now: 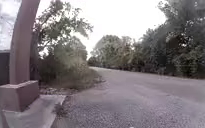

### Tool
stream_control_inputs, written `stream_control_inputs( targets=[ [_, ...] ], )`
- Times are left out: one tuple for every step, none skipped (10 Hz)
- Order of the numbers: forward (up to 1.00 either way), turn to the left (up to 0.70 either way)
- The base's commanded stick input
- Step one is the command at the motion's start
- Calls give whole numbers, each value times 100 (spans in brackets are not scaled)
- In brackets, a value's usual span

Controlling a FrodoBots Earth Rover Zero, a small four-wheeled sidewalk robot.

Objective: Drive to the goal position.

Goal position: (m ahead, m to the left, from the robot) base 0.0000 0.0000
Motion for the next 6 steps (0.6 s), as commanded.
stream_control_inputs(
  targets=[
    [5, 0],
    [5, 0],
    [5, 0],
    [5, 0],
    [5, 0],
    [5, 0]
  ],
)
